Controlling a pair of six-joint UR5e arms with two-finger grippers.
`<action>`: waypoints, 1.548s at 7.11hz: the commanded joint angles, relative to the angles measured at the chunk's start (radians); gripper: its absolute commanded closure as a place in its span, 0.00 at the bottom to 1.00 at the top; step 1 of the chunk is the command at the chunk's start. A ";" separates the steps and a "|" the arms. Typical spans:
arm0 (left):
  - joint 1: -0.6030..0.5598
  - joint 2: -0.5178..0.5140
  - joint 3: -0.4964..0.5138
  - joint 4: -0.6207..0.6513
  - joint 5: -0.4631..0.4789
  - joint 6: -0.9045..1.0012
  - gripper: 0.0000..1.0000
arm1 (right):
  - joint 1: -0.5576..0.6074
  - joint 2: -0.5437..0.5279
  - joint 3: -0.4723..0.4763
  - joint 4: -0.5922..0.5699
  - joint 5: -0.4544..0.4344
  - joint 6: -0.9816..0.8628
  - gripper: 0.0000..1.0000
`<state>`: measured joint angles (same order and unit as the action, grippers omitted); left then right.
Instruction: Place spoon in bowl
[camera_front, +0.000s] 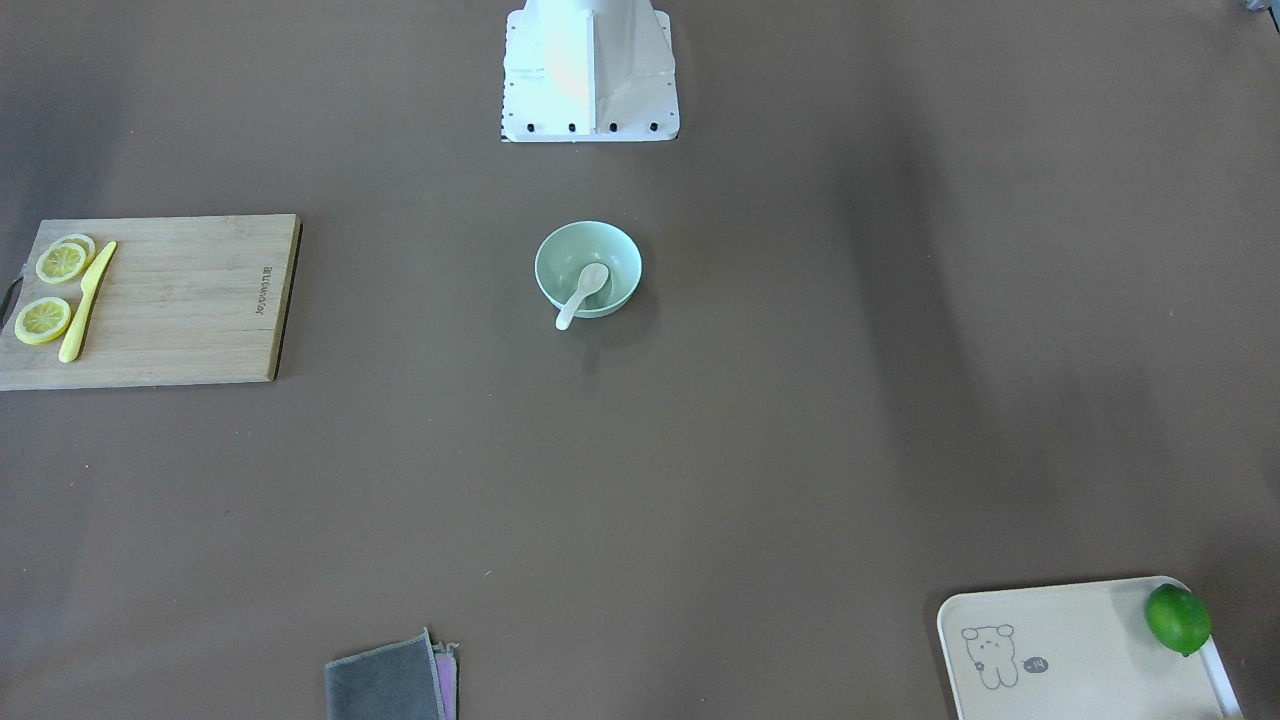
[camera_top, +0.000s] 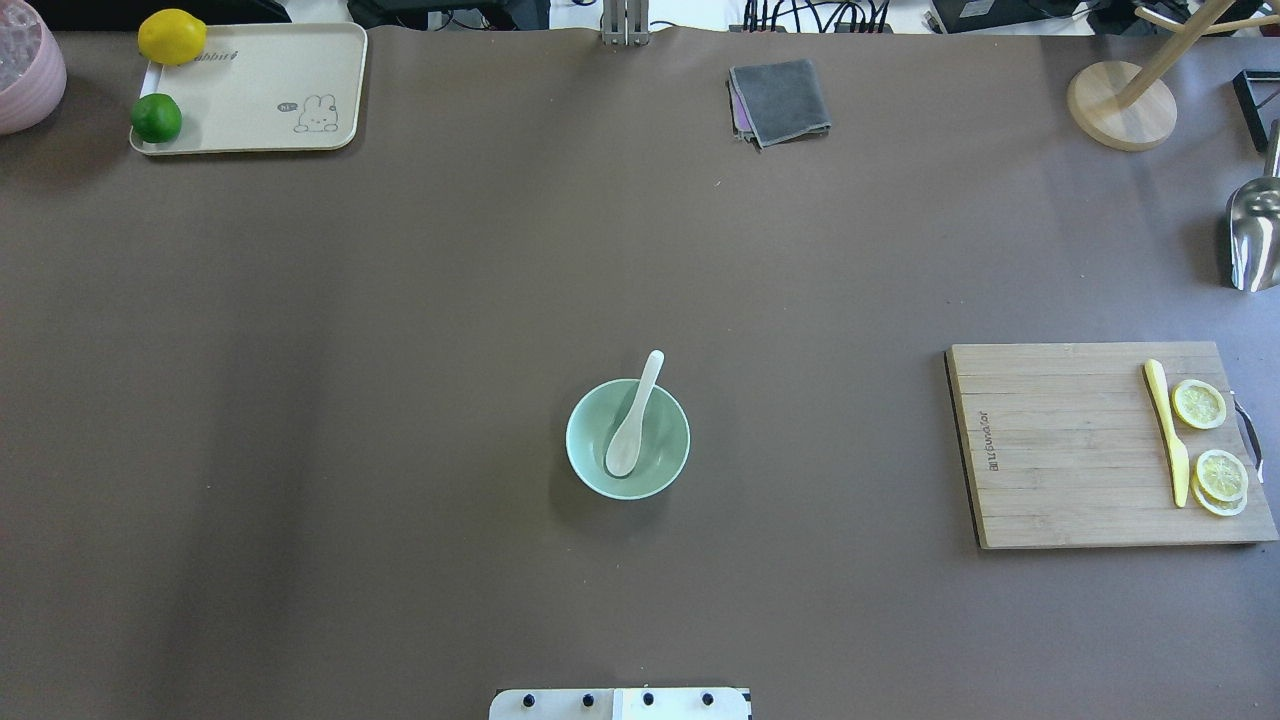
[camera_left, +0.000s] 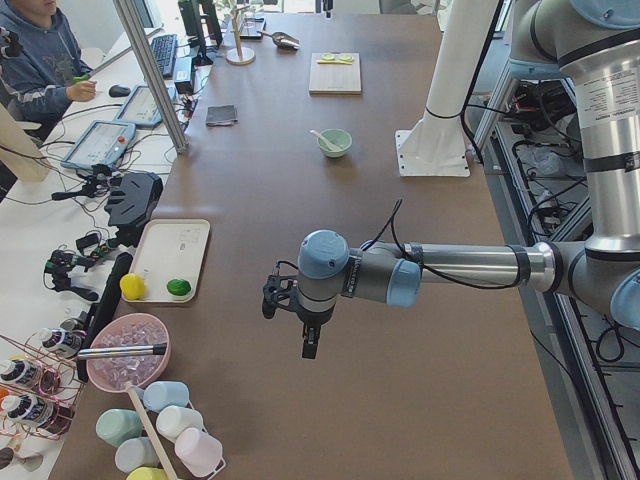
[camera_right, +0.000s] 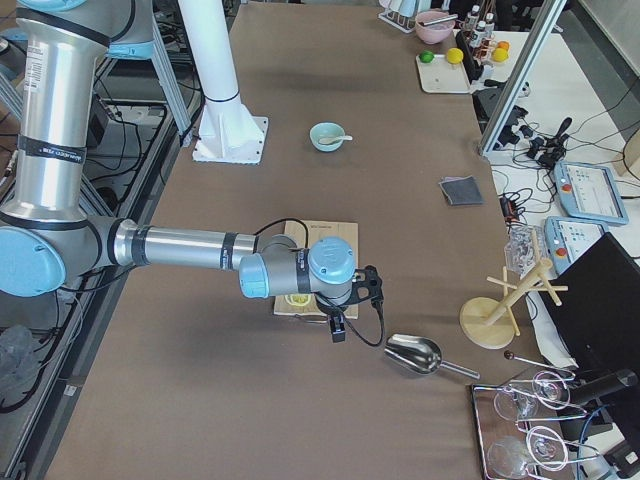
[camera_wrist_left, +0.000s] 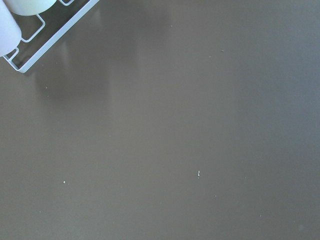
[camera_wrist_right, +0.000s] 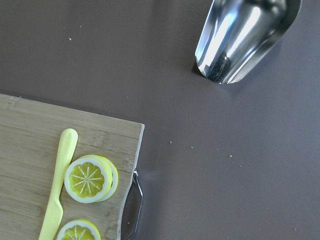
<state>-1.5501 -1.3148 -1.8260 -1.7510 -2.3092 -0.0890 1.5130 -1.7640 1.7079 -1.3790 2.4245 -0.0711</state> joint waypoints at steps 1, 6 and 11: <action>0.002 0.008 -0.009 0.005 -0.001 0.000 0.02 | 0.000 -0.003 -0.002 0.001 -0.004 0.002 0.00; 0.002 0.009 -0.012 0.002 0.001 0.000 0.02 | 0.000 -0.009 -0.010 0.003 -0.001 -0.009 0.00; 0.005 0.008 -0.007 0.004 0.002 0.000 0.02 | 0.000 0.000 -0.010 0.003 -0.019 -0.009 0.00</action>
<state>-1.5462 -1.3056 -1.8344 -1.7485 -2.3072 -0.0890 1.5125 -1.7648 1.6957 -1.3764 2.4171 -0.0798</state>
